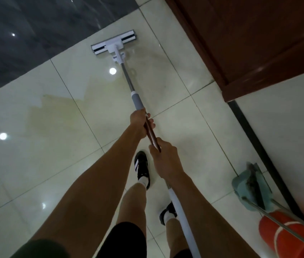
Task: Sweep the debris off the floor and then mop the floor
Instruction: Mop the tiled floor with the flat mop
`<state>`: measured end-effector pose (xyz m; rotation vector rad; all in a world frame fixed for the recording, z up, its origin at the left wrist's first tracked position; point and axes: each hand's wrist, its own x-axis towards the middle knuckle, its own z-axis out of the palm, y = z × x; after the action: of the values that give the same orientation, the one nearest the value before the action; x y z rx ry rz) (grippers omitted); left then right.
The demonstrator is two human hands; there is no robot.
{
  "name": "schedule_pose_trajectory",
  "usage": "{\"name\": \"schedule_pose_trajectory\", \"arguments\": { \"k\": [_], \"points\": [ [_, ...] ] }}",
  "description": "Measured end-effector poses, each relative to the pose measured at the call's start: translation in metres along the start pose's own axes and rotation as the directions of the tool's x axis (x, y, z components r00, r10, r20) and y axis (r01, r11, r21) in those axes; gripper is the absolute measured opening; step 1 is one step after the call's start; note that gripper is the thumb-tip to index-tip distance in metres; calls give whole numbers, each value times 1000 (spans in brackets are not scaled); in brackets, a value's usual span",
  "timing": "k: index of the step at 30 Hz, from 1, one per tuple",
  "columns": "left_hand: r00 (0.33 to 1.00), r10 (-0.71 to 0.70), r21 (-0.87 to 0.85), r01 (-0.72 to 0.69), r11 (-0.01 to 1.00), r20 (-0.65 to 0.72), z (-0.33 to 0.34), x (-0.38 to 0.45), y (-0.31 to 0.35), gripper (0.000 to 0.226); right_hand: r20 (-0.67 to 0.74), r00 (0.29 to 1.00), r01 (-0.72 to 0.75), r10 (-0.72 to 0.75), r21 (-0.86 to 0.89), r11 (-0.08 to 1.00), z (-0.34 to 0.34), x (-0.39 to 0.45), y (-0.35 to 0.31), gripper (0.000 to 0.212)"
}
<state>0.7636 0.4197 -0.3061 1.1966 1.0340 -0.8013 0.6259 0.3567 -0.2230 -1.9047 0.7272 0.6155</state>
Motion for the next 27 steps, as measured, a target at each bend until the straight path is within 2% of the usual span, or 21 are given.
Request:
{"name": "schedule_pose_trajectory", "arguments": {
  "k": [3,7,9,13,15,18,20,23,27],
  "points": [
    [1000,-5,16,5,1000,20,-5,22,47,13,-21,1000,7,-7,-15,1000,10,31,-38,22],
    [997,-44,20,43,999,70,-3,24,63,16,24,996,-88,90,-56,995,4,37,-50,19],
    [994,-51,4,51,999,94,-2,20,54,18,88,983,-148,160,-135,980,-8,19,-43,24],
    [996,-54,12,53,999,68,-13,17,41,17,316,895,-349,313,64,935,-26,-40,-36,33],
    [996,-56,17,55,998,65,-19,14,35,13,290,911,-326,294,68,943,-19,-58,-33,31],
    [998,-42,60,39,997,53,-22,5,23,8,143,956,-272,257,95,958,-4,-65,-24,28],
    [999,-13,97,9,995,39,-22,-1,19,9,92,976,-206,199,77,975,3,-66,-17,26],
    [1000,5,128,-7,992,12,-24,-3,12,13,60,992,-111,110,13,994,10,-70,-4,27],
    [1000,5,156,-7,988,13,-27,-16,-18,16,73,992,-110,108,24,994,8,-92,23,27]
  ]
}}
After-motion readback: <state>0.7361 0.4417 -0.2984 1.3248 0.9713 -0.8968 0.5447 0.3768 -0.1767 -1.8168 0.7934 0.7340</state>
